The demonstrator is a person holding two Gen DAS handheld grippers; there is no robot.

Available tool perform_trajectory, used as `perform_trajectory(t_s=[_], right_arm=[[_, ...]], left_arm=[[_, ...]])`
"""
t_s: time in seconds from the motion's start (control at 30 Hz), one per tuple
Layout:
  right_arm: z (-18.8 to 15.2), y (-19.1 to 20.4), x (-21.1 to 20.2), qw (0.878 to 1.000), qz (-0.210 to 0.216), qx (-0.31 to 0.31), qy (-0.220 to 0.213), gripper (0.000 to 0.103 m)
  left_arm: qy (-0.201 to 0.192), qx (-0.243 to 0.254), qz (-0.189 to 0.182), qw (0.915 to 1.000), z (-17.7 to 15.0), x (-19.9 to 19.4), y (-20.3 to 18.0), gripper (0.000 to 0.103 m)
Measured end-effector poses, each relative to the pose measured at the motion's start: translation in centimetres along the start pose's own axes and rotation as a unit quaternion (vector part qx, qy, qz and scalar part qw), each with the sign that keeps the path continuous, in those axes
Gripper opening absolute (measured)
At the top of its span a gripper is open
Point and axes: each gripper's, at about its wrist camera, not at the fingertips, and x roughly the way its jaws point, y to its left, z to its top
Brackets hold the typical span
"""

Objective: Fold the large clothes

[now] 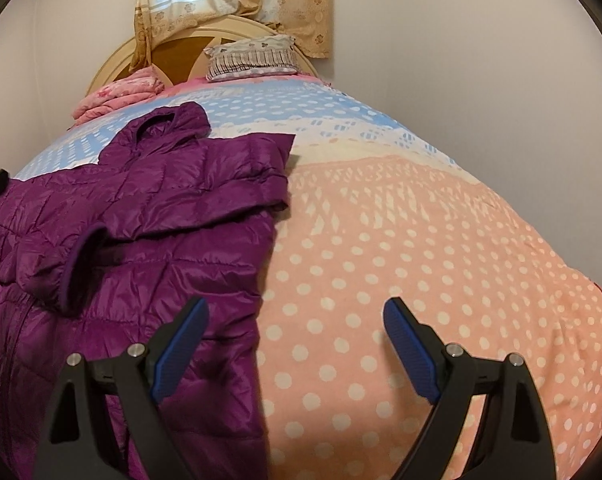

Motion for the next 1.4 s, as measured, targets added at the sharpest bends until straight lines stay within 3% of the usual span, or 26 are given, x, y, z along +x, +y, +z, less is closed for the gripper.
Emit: perform_trajectory(t_s=[0.1, 0.2, 0.33, 0.4, 0.5, 0.53, 0.6, 0.63, 0.67, 0.77, 1.0, 1.1, 1.4], right_arm=[[0.4, 0.6, -0.2, 1.000, 0.010, 0.000, 0.000, 0.091], [1.1, 2.0, -0.4, 0.999, 0.042, -0.002, 0.001, 0.091], [2.5, 4.7, 0.0, 0.993, 0.113, 0.004, 0.014, 0.091], [3.3, 6.3, 0.8, 0.988, 0.149, 0.012, 0.030, 0.091], [4.0, 8.7, 2.5, 0.983, 0.178, 0.010, 0.053, 0.090], [4.2, 9.7, 3.5, 0.979, 0.189, 0.008, 0.069, 0.085], [4.0, 11.1, 4.9, 0.972, 0.214, 0.005, 0.100, 0.065], [3.9, 11.8, 5.5, 0.968, 0.225, -0.001, 0.113, 0.043], [3.9, 12.4, 5.7, 0.967, 0.226, -0.007, 0.116, 0.028], [4.5, 12.1, 5.3, 0.970, 0.222, 0.001, 0.098, 0.014], [6.1, 6.3, 2.8, 0.984, 0.169, 0.046, 0.036, 0.012], [5.3, 4.3, 2.2, 0.984, 0.161, 0.061, 0.046, 0.012], [1.6, 3.1, 3.3, 0.987, 0.120, 0.070, 0.078, 0.013]], left_arm=[[0.016, -0.029, 0.041, 0.9986, -1.5, 0.8, 3.8, 0.100], [0.078, -0.045, 0.090, 0.9918, -4.5, 3.8, 7.4, 0.100], [0.180, -0.093, 0.157, 0.9667, -9.7, 7.8, 12.1, 0.100], [0.213, -0.113, 0.173, 0.9549, -11.6, 8.9, 13.6, 0.100], [0.243, -0.134, 0.179, 0.9437, -14.1, 9.9, 14.7, 0.100], [0.250, -0.138, 0.182, 0.9408, -14.5, 10.1, 14.9, 0.100], [0.264, -0.152, 0.182, 0.9350, -15.2, 10.5, 15.5, 0.100], [0.269, -0.156, 0.185, 0.9324, -15.4, 10.7, 15.7, 0.100], [0.272, -0.159, 0.185, 0.9309, -15.6, 10.8, 16.0, 0.100], [0.279, -0.170, 0.182, 0.9274, -16.3, 11.1, 16.6, 0.100], [0.290, -0.180, 0.178, 0.9230, -16.3, 11.4, 16.8, 0.100], [0.293, -0.175, 0.176, 0.9233, -16.2, 11.5, 16.5, 0.100], [0.295, -0.165, 0.173, 0.9252, -16.1, 11.4, 16.1, 0.100]])
